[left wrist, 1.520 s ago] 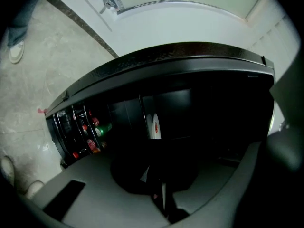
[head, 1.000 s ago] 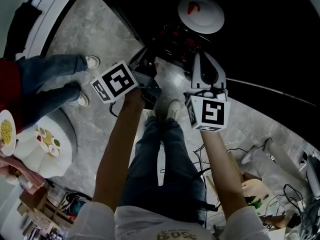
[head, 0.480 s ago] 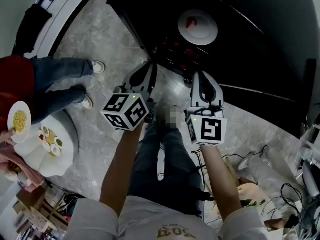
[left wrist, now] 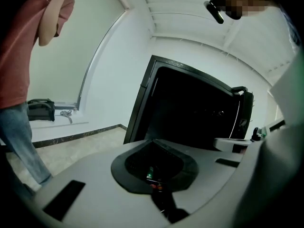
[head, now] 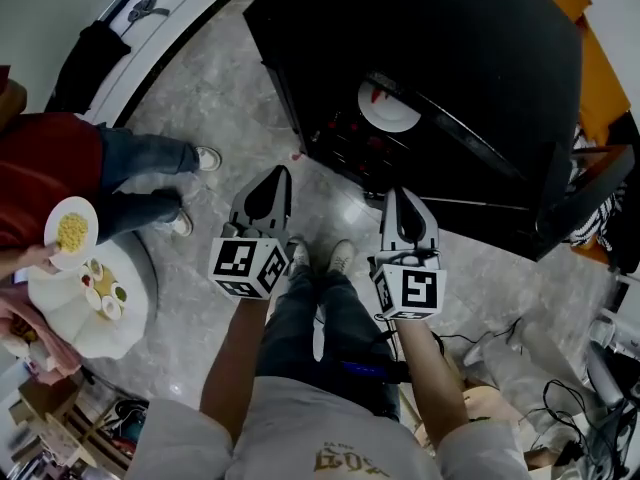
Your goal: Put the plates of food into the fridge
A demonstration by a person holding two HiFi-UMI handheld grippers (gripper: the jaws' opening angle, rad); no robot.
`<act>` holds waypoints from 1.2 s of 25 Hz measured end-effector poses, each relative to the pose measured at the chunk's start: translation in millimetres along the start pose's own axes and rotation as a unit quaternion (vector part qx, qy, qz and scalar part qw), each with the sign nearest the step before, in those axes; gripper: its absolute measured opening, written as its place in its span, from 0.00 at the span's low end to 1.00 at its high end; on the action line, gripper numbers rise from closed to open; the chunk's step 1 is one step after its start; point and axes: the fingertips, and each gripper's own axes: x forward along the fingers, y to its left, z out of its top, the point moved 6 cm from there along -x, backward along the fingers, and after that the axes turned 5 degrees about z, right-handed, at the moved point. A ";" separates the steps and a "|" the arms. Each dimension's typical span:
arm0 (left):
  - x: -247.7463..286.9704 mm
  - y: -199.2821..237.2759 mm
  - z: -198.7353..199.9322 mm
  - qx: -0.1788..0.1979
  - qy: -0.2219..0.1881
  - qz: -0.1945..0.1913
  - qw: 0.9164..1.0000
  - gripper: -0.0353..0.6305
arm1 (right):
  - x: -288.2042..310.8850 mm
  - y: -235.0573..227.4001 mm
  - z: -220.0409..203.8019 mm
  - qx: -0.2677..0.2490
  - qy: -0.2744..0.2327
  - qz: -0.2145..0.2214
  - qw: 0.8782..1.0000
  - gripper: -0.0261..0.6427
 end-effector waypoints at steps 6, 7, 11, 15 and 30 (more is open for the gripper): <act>-23.6 -1.7 24.1 0.026 -0.009 0.012 1.000 0.06 | -11.9 14.3 33.4 -0.025 -0.002 0.028 0.999 0.05; -28.7 -3.5 28.6 0.033 -0.011 0.013 0.999 0.06 | -16.3 15.7 39.0 -0.023 -0.008 0.029 0.999 0.05; -47.3 -11.8 42.0 0.045 -0.017 0.013 0.999 0.06 | -33.0 21.0 58.6 -0.011 -0.017 0.031 0.999 0.05; -64.2 -19.2 54.3 0.048 -0.026 0.014 0.998 0.06 | -47.4 25.5 73.3 0.008 -0.028 0.015 0.999 0.05; -93.4 -26.8 94.4 0.073 -0.083 0.022 0.994 0.06 | -65.6 49.3 120.2 0.003 -0.077 0.012 0.997 0.05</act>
